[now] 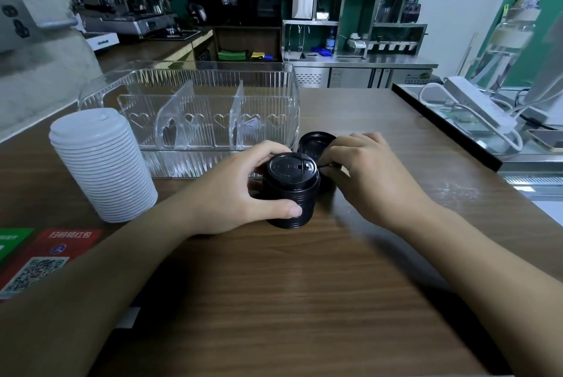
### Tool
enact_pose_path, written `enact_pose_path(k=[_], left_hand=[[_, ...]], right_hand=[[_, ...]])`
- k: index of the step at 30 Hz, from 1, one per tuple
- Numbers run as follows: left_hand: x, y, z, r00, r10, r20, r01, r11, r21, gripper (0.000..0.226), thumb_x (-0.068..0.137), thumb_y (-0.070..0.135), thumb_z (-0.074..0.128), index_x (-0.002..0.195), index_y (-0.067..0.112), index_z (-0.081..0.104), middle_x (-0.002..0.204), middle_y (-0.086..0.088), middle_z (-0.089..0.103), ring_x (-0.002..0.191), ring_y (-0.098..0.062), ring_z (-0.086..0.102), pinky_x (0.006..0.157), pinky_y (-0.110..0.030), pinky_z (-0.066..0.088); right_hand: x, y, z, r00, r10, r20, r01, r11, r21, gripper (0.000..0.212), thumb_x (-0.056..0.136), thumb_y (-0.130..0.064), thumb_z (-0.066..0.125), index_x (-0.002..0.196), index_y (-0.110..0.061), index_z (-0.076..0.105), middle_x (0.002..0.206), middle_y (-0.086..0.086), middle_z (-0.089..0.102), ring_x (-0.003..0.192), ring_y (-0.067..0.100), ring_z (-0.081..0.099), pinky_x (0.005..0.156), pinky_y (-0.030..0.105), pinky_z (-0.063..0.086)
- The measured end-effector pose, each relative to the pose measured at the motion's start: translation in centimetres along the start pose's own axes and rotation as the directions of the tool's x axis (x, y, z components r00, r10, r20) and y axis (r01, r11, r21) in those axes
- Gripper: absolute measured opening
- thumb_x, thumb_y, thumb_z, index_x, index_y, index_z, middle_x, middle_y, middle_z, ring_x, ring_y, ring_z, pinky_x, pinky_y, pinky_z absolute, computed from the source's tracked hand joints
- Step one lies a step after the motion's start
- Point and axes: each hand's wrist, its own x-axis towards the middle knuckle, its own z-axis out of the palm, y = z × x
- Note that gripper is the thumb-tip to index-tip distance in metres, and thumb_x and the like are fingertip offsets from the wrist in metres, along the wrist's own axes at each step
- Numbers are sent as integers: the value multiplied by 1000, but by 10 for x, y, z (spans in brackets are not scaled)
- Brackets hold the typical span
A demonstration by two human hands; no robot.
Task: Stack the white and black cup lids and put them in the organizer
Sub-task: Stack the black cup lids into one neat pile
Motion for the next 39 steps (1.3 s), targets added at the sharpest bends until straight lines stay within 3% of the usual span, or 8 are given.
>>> enact_pose_path(k=[6, 14, 23, 26, 29, 32, 34, 39], left_hand=[[0, 0, 1, 1000, 5, -10, -5, 1000, -2, 67, 90, 39, 98, 146, 40, 62, 141, 25, 74, 138, 2, 66, 122, -43, 51], [0, 0, 1, 1000, 10, -7, -10, 1000, 6, 68, 90, 40, 97, 148, 39, 62, 142, 25, 73, 140, 1, 65, 124, -43, 50], [1, -1, 0, 1000, 19, -7, -19, 1000, 10, 72, 88, 41, 98, 149, 43, 61, 144, 26, 72, 140, 3, 64, 127, -42, 48], [1, -3, -1, 999, 11, -32, -11, 1000, 10, 82, 84, 56, 98, 155, 48, 58, 148, 27, 69, 143, 6, 62, 128, -39, 47], [0, -3, -3, 989, 39, -144, -34, 999, 38, 80, 88, 77, 81, 159, 48, 57, 148, 23, 70, 140, 3, 65, 125, -39, 52], [0, 2, -2, 957, 101, -271, -102, 995, 9, 72, 99, 69, 68, 161, 34, 58, 142, 15, 75, 133, -4, 72, 119, -42, 56], [0, 5, -2, 934, 146, -327, -151, 989, 11, 74, 102, 62, 70, 167, 31, 52, 142, 13, 74, 133, -9, 73, 120, -46, 56], [-5, 13, 1, 929, 197, -315, -192, 980, 46, 101, 92, 50, 93, 176, 41, 36, 153, 18, 67, 146, -7, 64, 129, -50, 45]], right_hand=[[1, -6, -2, 1000, 14, 9, -14, 1000, -21, 6, 97, -24, 74, 100, -18, 73, 100, -3, 69, 100, 29, 65, 94, 48, 44], [-1, -8, -8, 997, 68, 27, -70, 994, 81, 25, 88, -26, 89, 90, -24, 64, 92, -11, 64, 89, 19, 59, 86, 33, 29], [-1, -3, -14, 993, 98, -58, -83, 972, 221, 10, 100, -27, 80, 97, -22, 72, 95, -9, 70, 91, 21, 67, 88, 50, 51], [-1, -7, -26, 971, 203, -130, -150, 931, 332, 10, 107, -27, 71, 102, -19, 69, 96, -10, 71, 92, 11, 66, 89, 34, 51], [0, -12, -37, 940, 298, -168, -182, 852, 491, 15, 113, -28, 62, 105, -16, 64, 95, -7, 71, 93, 11, 68, 85, 26, 52], [3, -17, -42, 918, 370, -141, -167, 685, 710, 22, 116, -24, 57, 109, -5, 65, 98, 13, 74, 91, 26, 71, 88, 52, 58], [4, -21, -43, 916, 394, -74, -167, 543, 823, 27, 117, -21, 54, 108, 2, 64, 96, 22, 70, 88, 29, 65, 88, 59, 56], [5, -29, -42, 935, 339, 106, -199, 254, 946, 27, 118, -22, 49, 114, -3, 68, 88, 3, 70, 81, 17, 62, 88, 40, 54]])
